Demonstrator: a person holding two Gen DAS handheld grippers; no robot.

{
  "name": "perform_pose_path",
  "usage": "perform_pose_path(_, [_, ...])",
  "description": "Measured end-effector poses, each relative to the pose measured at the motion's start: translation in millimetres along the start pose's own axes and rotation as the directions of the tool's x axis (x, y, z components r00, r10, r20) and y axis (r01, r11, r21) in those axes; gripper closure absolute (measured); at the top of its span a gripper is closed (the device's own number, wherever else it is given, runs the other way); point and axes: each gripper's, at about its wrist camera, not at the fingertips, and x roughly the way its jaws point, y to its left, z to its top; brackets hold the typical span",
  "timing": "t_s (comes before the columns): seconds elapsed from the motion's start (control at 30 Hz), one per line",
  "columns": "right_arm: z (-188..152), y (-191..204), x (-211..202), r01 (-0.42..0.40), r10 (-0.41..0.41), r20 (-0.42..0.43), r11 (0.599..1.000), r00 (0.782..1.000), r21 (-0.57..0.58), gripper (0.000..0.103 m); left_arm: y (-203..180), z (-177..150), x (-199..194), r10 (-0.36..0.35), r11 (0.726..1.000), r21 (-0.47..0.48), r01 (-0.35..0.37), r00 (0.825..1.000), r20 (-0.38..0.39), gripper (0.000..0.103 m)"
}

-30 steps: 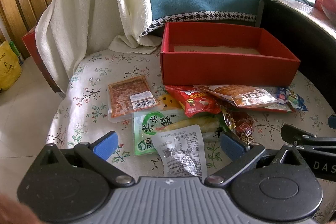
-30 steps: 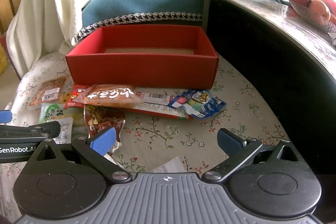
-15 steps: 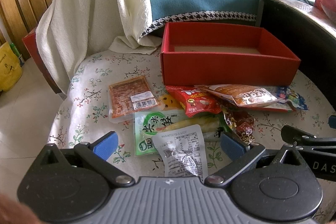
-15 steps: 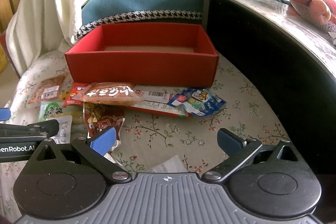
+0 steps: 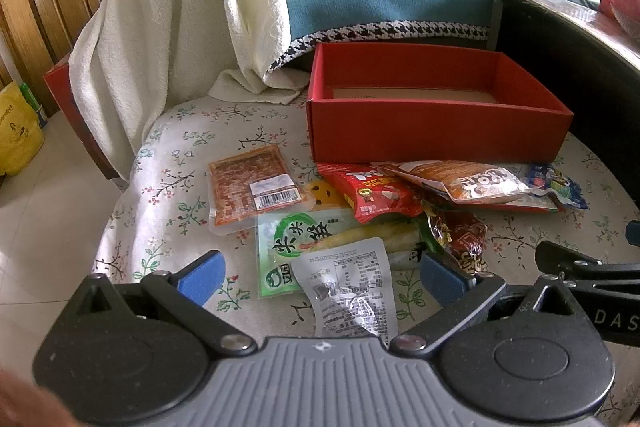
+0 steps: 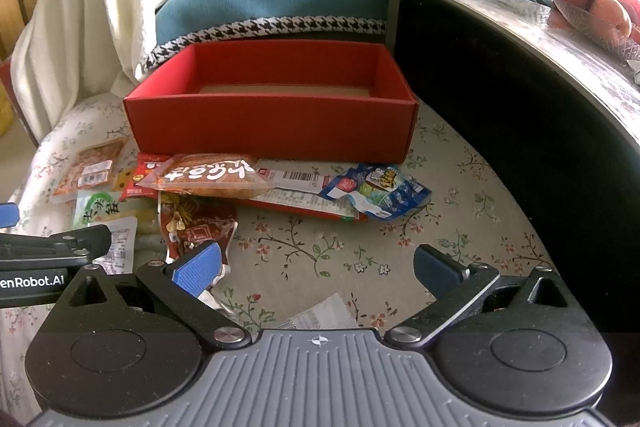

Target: Organize snacks

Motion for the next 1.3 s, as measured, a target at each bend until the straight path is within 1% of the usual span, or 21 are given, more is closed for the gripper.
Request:
perform_pose_path(0.23, [1.4, -0.6, -0.9, -0.001, 0.001, 0.0, 1.0, 1.0, 0.002, 0.0, 0.5, 1.1, 0.8, -0.017, 1.0, -0.006, 0.017, 1.0, -0.003, 0.004])
perform_pose_path(0.43, [10.1, -11.0, -3.4, 0.001, -0.001, -0.004, 0.998, 1.0, 0.056, 0.0, 8.1, 6.2, -1.5, -0.014, 1.0, -0.025, 0.014, 1.0, 0.016, 0.004])
perform_pose_path(0.57, [22.5, -21.6, -9.3, 0.004, -0.005, 0.012, 0.996, 1.0, 0.092, 0.0, 15.4, 14.0, -1.8, -0.041, 0.996, -0.072, 0.043, 0.999, 0.022, 0.004])
perform_pose_path(0.67, [33.3, -27.1, -8.7, -0.007, 0.005, 0.015, 0.993, 1.0, 0.121, 0.0, 15.6, 24.0, 1.2, -0.078, 0.992, -0.097, 0.079, 0.997, 0.018, 0.004])
perform_pose_path(0.7, [38.5, -27.7, -5.3, -0.023, 0.022, 0.005, 0.993, 1.0, 0.119, 0.0, 15.3, 29.5, 3.1, -0.092, 0.99, -0.105, 0.093, 0.996, 0.012, 0.004])
perform_pose_path(0.77, [52.2, -24.2, 4.6, -0.064, 0.067, -0.03, 0.993, 0.997, 0.098, 0.0, 16.4, 36.5, 5.4, -0.098, 0.989, -0.112, 0.097, 0.995, 0.003, 0.004])
perform_pose_path(0.87, [69.5, -11.6, 19.5, -0.138, 0.144, -0.088, 0.988, 0.986, 0.065, 0.0, 24.3, 44.3, 7.8, -0.093, 0.99, -0.111, 0.093, 0.996, 0.001, 0.004])
perform_pose_path(0.9, [73.7, -4.9, 23.9, -0.154, 0.158, -0.103, 0.987, 0.982, 0.048, 0.0, 27.1, 45.3, 8.3, -0.081, 0.99, -0.114, 0.08, 0.997, 0.0, 0.004])
perform_pose_path(0.97, [82.6, 11.2, 34.5, -0.161, 0.157, -0.131, 0.987, 0.979, -0.015, 0.0, 33.4, 43.8, 9.8, -0.062, 0.99, -0.124, 0.061, 0.998, -0.009, 0.004])
perform_pose_path(1.07, [93.9, 33.1, 51.0, -0.157, 0.141, -0.173, 0.984, 0.975, -0.085, 0.0, 44.1, 37.9, 13.6, -0.058, 0.987, -0.15, 0.052, 0.998, -0.035, 0.004])
perform_pose_path(1.17, [102.6, 47.2, 71.7, -0.181, 0.148, -0.272, 0.979, 0.951, -0.098, 0.0, 55.5, 34.5, 14.2, -0.063, 0.982, -0.18, 0.054, 0.997, -0.044, 0.004])
perform_pose_path(1.3, [103.0, 58.6, 92.3, -0.188, 0.134, -0.346, 0.974, 0.929, -0.127, 0.0, 61.1, 32.0, 12.2, -0.077, 0.979, -0.193, 0.067, 0.996, -0.044, 0.004])
